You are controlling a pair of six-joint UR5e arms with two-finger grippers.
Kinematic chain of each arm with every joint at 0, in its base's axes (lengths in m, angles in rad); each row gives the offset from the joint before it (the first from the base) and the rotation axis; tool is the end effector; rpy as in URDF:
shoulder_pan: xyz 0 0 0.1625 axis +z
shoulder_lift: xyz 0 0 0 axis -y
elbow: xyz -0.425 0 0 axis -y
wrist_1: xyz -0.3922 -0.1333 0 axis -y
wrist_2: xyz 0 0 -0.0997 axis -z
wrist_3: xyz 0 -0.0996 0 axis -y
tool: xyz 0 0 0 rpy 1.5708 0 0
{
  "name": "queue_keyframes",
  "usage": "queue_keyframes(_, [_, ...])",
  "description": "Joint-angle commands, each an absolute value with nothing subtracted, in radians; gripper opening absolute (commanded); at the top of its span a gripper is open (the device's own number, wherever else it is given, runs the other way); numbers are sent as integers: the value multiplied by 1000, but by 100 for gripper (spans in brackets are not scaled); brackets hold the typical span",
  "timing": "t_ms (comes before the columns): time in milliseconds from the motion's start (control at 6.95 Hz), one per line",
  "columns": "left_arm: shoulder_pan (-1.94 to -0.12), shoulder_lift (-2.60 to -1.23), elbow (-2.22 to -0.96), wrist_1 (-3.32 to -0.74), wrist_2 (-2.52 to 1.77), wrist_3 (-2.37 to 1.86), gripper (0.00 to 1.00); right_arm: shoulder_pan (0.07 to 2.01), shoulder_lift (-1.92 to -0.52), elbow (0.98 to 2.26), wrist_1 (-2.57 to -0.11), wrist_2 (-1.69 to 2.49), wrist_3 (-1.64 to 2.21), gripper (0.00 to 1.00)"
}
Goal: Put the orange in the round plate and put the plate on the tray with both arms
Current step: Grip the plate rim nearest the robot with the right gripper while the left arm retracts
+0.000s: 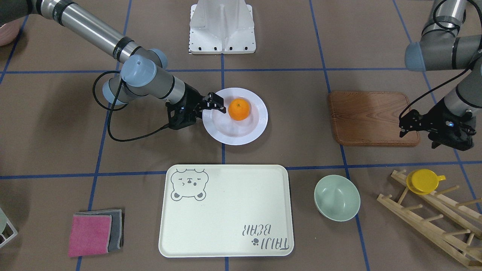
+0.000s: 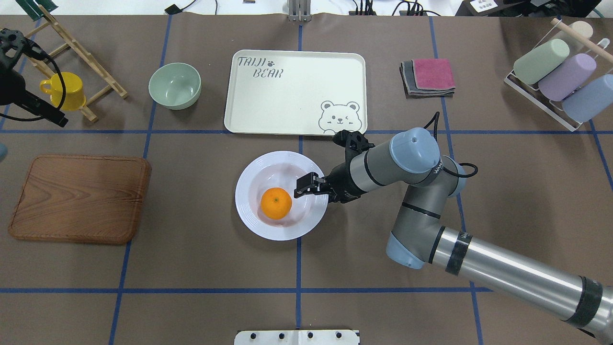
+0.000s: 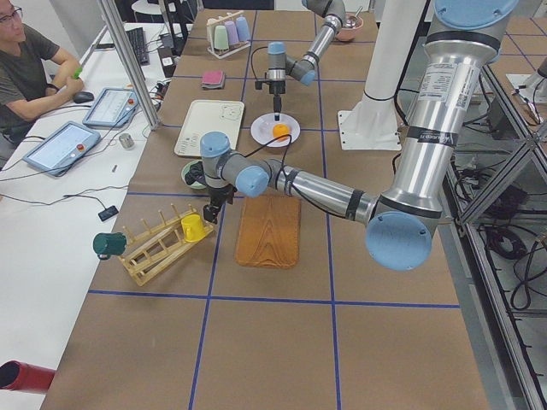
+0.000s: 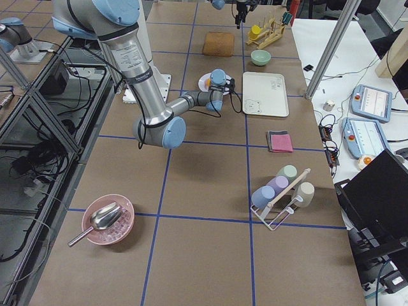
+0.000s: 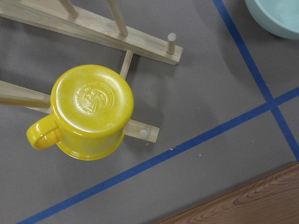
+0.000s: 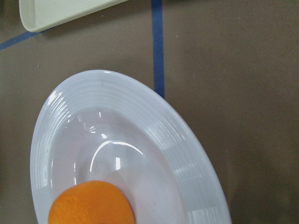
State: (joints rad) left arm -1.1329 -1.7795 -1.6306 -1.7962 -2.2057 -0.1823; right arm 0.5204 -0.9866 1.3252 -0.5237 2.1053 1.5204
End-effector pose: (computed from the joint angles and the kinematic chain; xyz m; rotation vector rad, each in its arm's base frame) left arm 0.1838 -0.5676 0.4976 0.2662 0.7421 0.3990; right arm -0.5723 -0.4231 0.3045 -0.0469 -1.4110 0.0191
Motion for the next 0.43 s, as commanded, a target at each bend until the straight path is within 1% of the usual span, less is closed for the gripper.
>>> queue_keyframes(0, [-1135,-1779,-1631,-1796,-2209,-181,99,511,-988,1324,-518,2085,1525,0])
queue_keyframes(288, [-1135,-1779,-1631,-1795,-2210,-183,99,506,-988,1321,-518,2074,1525,0])
